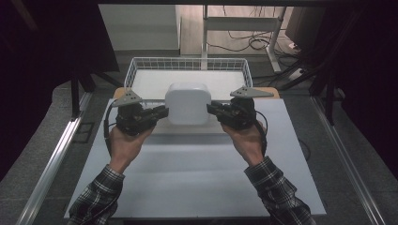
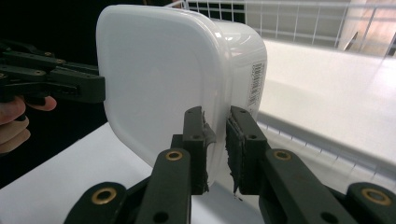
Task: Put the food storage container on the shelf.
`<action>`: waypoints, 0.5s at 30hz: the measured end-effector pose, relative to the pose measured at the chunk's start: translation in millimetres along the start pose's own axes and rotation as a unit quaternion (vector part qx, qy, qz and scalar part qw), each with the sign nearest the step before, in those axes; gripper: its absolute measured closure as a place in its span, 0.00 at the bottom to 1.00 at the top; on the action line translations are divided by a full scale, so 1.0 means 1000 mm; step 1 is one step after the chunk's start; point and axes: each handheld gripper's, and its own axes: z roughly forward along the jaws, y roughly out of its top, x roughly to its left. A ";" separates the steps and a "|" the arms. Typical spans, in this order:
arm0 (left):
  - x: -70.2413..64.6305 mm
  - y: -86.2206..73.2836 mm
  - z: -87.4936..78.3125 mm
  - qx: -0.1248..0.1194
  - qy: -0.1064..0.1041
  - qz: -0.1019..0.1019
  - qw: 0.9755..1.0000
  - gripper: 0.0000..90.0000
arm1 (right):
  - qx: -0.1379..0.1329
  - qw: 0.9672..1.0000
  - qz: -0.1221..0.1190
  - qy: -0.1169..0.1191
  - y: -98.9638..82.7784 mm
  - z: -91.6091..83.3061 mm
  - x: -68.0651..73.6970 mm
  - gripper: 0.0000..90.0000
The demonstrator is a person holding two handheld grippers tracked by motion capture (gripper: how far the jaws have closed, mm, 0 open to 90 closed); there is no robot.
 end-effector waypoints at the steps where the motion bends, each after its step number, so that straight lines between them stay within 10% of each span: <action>1: 0.000 0.000 0.000 0.000 0.000 0.000 1.000 0.89 | 0.000 1.000 0.000 0.000 0.000 0.000 0.000 0.86; 15: 0.017 0.032 0.009 -0.009 0.000 0.000 1.000 0.89 | -0.010 1.000 0.002 -0.009 0.033 0.011 -0.014 0.86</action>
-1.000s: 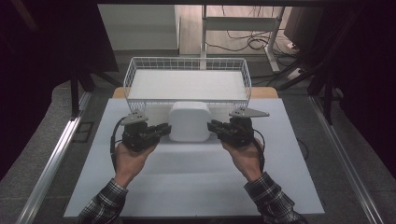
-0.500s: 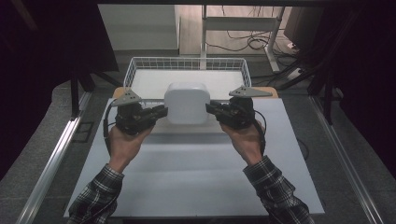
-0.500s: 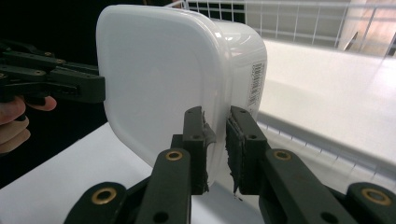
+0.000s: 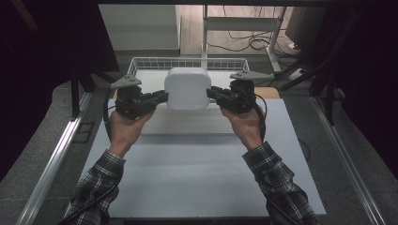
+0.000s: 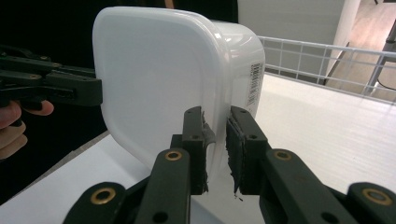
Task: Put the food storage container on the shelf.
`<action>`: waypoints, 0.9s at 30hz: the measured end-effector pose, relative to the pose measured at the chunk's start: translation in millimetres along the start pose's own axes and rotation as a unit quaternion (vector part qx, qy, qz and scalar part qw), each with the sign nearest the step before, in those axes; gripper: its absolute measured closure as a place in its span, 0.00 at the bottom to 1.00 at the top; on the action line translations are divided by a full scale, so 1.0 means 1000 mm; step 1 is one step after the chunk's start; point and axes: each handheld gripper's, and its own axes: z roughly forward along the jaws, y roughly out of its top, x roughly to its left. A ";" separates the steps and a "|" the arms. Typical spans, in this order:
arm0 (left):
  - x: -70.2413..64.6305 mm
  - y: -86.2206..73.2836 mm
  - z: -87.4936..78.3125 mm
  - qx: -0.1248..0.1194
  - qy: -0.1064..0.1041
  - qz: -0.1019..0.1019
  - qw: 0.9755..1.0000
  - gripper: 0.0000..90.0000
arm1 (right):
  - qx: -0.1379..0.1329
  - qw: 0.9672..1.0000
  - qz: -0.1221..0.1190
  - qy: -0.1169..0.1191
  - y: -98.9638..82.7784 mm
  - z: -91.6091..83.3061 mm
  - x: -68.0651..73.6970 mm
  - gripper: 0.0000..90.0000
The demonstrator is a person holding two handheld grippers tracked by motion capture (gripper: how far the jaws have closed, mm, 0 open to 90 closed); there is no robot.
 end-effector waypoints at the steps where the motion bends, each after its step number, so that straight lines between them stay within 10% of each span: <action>1: 0.001 0.001 0.001 0.000 -0.001 -0.001 1.000 0.89 | 0.001 1.000 0.001 0.000 0.001 0.001 -0.002 0.86; 27: 0.017 0.013 0.028 0.005 0.002 -0.016 1.000 0.78 | 0.013 0.999 0.028 -0.019 0.015 0.026 -0.020 0.77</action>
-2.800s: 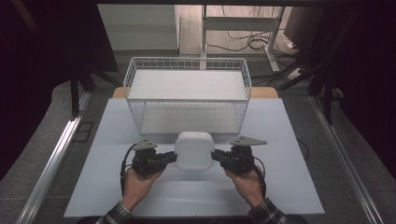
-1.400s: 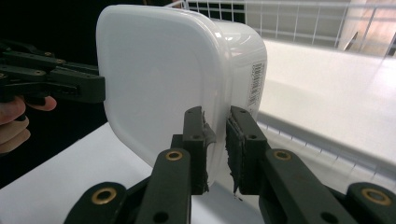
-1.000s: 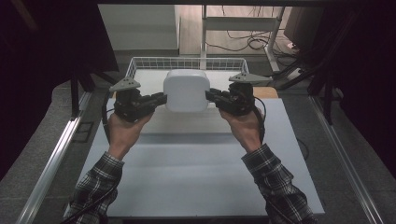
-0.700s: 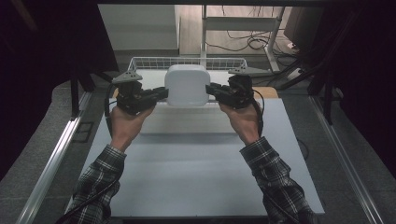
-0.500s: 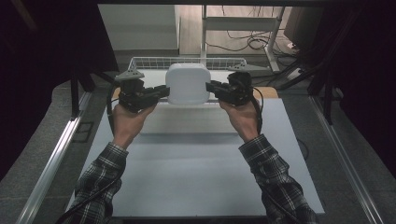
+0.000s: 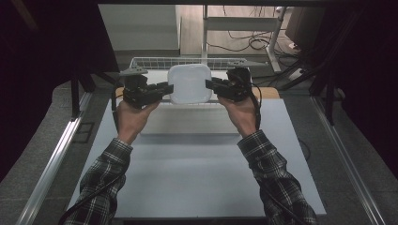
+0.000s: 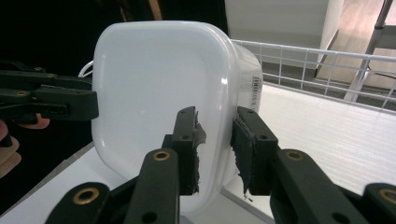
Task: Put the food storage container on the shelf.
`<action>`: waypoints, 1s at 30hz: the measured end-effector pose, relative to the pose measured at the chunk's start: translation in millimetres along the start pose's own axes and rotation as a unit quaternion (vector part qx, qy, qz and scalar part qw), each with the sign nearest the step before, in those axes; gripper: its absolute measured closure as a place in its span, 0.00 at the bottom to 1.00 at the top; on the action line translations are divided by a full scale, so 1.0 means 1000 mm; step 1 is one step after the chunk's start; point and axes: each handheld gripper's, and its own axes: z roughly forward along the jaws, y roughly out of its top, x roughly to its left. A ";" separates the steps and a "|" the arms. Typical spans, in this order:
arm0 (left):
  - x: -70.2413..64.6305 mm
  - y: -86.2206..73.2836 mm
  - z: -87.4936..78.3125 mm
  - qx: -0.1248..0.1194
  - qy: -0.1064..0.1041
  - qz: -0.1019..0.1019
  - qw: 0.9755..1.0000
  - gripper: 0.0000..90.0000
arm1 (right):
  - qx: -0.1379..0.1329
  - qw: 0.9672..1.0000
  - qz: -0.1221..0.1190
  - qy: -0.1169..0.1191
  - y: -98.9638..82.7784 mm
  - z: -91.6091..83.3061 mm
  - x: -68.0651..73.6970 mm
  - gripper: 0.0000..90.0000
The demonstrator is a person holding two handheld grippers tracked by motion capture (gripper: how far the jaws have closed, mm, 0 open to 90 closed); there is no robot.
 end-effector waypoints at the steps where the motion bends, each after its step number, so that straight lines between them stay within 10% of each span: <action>1: 0.000 0.001 0.001 0.000 0.001 0.001 1.000 0.78 | -0.001 1.000 0.001 0.000 0.000 0.001 0.000 0.77; 30: 0.006 0.008 0.024 0.019 0.017 0.003 1.000 0.52 | 0.011 0.998 -0.039 -0.043 0.008 0.024 0.000 0.52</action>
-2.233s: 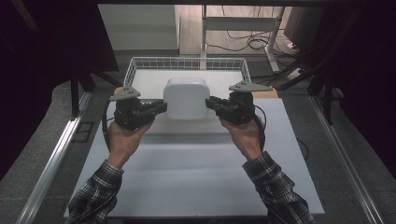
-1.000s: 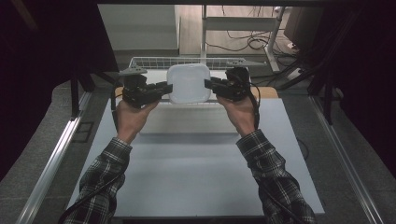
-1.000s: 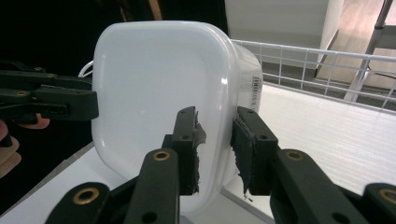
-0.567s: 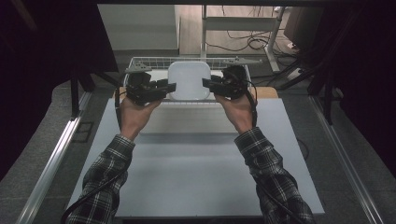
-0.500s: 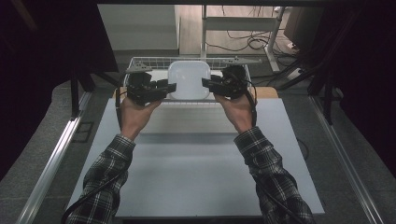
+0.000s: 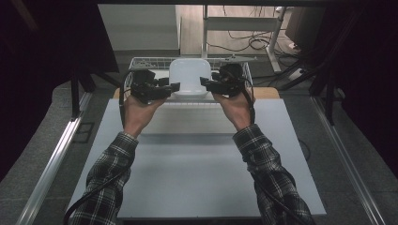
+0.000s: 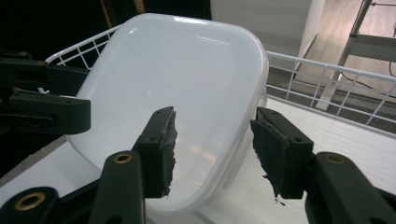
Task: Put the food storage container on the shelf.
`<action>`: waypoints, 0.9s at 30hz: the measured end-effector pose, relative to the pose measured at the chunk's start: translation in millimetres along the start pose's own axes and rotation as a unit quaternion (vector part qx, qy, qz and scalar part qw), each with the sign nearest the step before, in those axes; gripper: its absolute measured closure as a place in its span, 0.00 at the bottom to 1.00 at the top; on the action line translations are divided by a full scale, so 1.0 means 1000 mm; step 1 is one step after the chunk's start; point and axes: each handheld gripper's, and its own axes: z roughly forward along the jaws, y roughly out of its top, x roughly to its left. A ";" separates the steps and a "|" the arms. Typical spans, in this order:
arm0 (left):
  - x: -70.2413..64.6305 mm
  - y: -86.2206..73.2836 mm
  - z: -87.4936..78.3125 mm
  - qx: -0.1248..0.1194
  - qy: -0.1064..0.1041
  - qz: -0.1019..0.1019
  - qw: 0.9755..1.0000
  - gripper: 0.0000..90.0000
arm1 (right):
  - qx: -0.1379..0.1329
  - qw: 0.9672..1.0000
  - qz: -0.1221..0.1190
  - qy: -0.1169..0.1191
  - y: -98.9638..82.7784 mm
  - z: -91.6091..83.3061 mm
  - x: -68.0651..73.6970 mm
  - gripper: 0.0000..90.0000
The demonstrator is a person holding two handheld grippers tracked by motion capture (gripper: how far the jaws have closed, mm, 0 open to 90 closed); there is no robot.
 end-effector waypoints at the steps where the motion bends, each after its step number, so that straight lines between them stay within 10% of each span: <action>1: 0.001 0.000 0.001 0.000 0.000 -0.003 1.000 0.51 | -0.001 1.000 -0.004 -0.003 0.000 0.001 0.001 0.51; 19: 0.005 0.015 0.009 0.004 0.047 0.006 0.999 0.42 | -0.001 1.000 -0.003 -0.021 0.005 0.011 -0.001 0.51; 27: 0.006 0.019 0.008 -0.003 0.036 0.002 0.999 0.41 | 0.002 1.000 0.002 -0.022 0.008 0.015 -0.004 0.50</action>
